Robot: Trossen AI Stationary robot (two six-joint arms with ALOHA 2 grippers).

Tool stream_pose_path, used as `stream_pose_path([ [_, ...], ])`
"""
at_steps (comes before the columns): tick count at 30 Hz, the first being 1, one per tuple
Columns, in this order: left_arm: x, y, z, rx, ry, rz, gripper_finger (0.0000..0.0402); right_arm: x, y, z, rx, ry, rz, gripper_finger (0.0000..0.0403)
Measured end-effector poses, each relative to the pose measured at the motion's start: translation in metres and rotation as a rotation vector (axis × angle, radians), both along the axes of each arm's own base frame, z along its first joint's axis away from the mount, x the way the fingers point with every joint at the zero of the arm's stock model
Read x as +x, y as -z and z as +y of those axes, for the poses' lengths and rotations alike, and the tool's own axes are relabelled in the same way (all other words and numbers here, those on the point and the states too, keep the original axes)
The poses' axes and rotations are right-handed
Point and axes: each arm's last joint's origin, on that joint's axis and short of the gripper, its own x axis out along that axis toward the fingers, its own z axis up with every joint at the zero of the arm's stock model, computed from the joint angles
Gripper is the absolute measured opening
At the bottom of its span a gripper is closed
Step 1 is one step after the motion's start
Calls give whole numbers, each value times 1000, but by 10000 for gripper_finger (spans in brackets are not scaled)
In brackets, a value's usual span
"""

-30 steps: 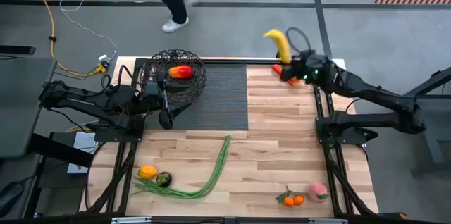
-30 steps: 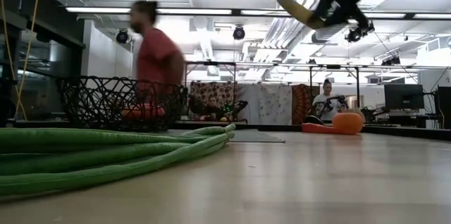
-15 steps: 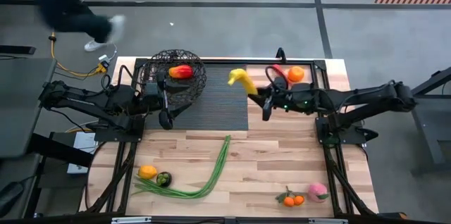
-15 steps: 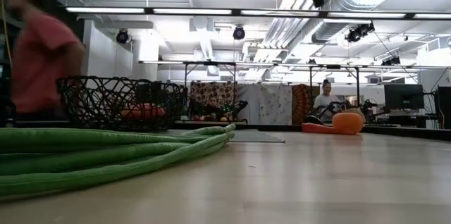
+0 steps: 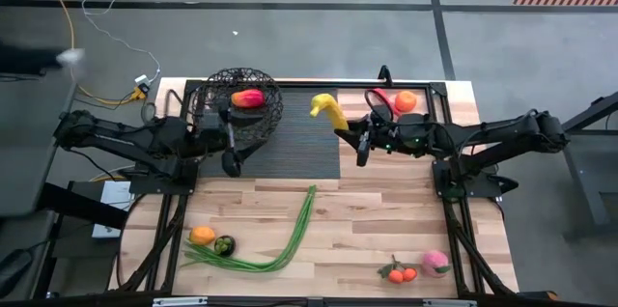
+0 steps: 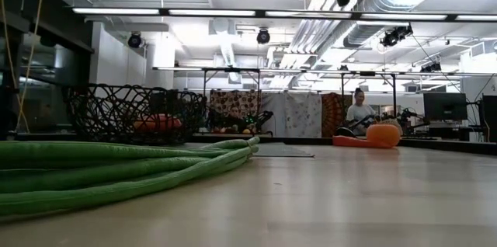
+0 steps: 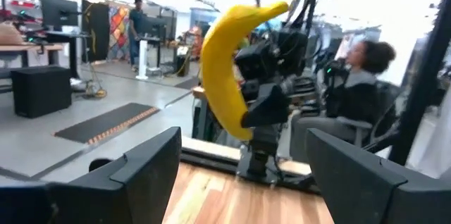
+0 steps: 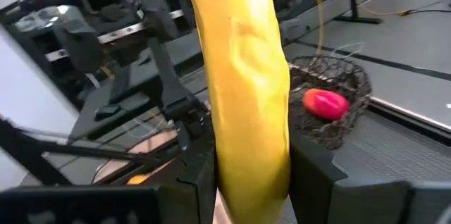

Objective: Build produce basket
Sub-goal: Put the yellow banana into the black basket

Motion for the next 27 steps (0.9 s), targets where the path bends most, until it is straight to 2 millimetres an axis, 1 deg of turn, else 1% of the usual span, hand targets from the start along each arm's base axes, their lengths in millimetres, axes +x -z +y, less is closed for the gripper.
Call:
stream_pose_path([
  [2,11,5,3,-11,-13,0,290,5,2,1,3,-22,-10,122],
  [7,41,4,12,-6,3,-5,290,21,12,4,30,-97,-24,122],
  [12,66,-6,15,39,48,-78,290,32,18,8,34,-141,-46,122],
  [18,80,-13,15,128,56,-67,290,32,20,8,49,-139,-31,122],
  [21,84,-10,15,159,31,-37,290,32,20,9,52,-157,-32,122],
  [27,86,-10,17,179,39,-47,290,32,23,9,67,-163,-2,122],
])
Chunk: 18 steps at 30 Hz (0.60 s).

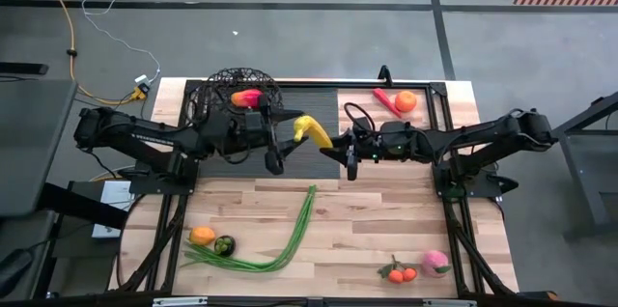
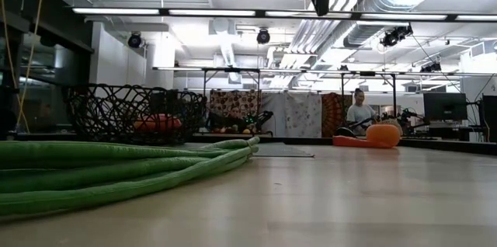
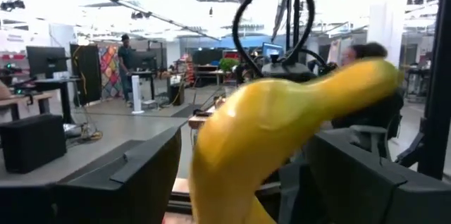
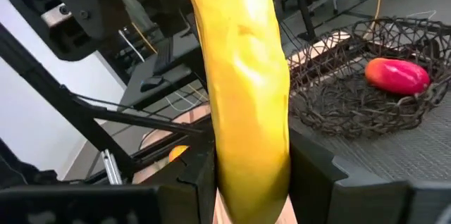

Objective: Build produce basket
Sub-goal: Put the yellow banana into the black basket

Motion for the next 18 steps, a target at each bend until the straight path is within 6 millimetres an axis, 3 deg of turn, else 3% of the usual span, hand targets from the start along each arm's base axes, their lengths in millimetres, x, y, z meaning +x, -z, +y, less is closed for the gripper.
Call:
stream_pose_path([
  [18,5,2,-6,285,-98,74,290,0,4,0,90,2,29,122],
])
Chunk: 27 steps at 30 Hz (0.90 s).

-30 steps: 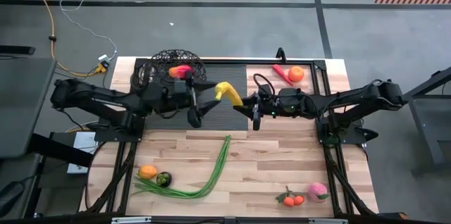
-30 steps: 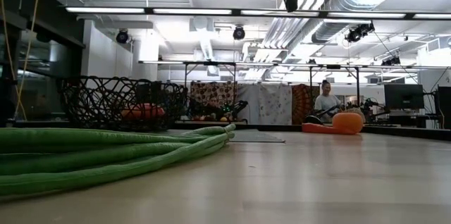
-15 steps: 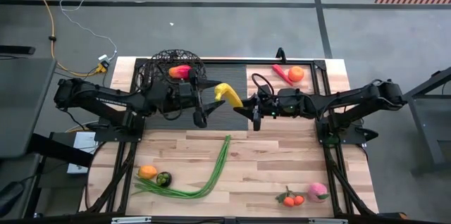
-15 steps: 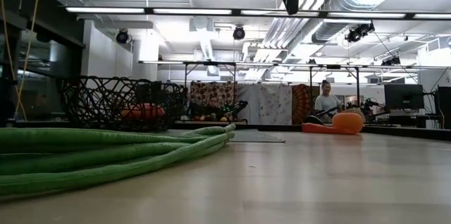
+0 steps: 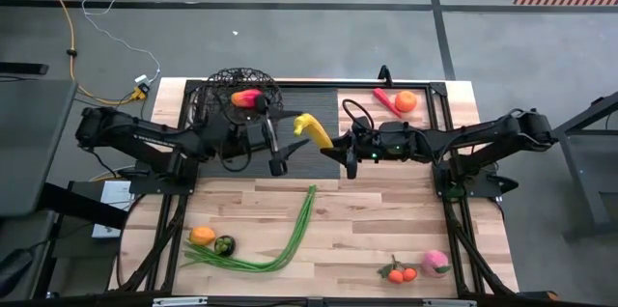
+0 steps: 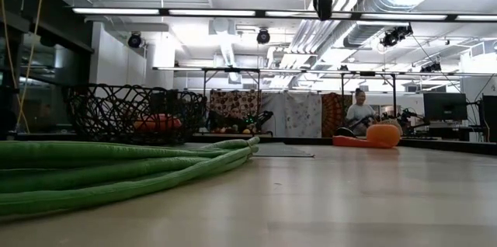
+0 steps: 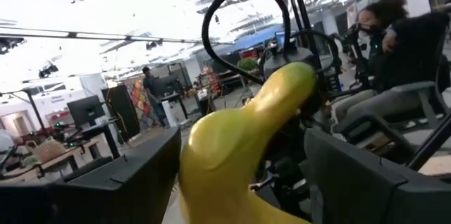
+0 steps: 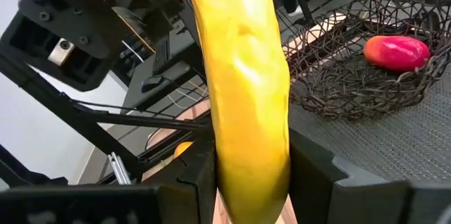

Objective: Build produce basket
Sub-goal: Put the yellow banana into the black basket

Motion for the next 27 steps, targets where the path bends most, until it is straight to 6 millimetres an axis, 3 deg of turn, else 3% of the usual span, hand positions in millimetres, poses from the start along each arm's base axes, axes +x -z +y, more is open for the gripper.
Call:
stream_pose_path([
  [11,3,2,1,-2,-4,-4,267,0,0,1,-13,-34,-2,122],
  [27,2,2,1,-5,-38,-3,123,0,1,1,-10,-33,12,130],
])
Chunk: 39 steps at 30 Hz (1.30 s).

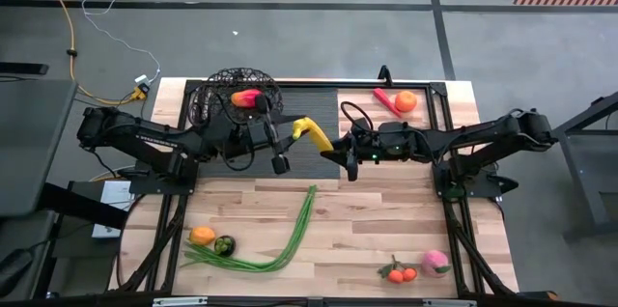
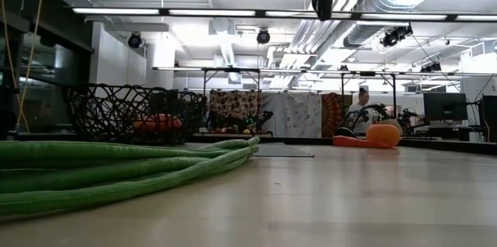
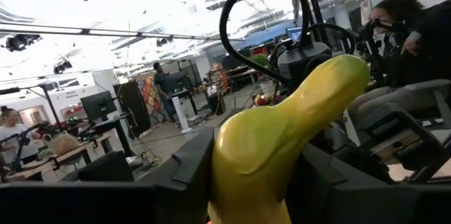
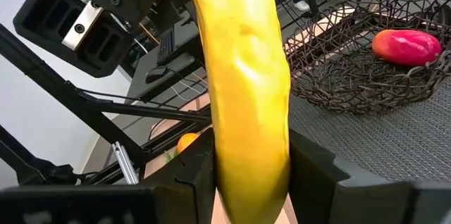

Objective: Build produce basket
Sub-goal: Put the yellow banana into the black basket

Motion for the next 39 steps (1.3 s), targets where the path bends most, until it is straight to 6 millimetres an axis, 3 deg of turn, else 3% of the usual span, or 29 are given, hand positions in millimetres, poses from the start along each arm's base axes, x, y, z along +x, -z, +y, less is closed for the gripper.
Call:
stream_pose_path([
  [7,0,0,0,31,-6,12,107,0,-1,0,-4,-1,-8,164],
  [15,-1,0,0,-7,-3,5,110,-3,-6,-7,-26,20,-19,246],
  [21,-13,-6,2,-31,-70,40,108,-28,-27,-22,-80,65,-13,277],
  [25,-41,-18,3,-74,-110,78,110,-52,-42,-29,-123,106,-17,279],
  [31,-106,-42,9,-182,-138,43,109,-82,-56,-33,-200,161,-14,279],
  [36,-157,-44,9,-272,-230,50,110,-99,-64,-33,-205,167,-39,279],
  [39,-176,-40,9,-343,-279,54,110,-106,-67,-32,-221,166,-53,279],
])
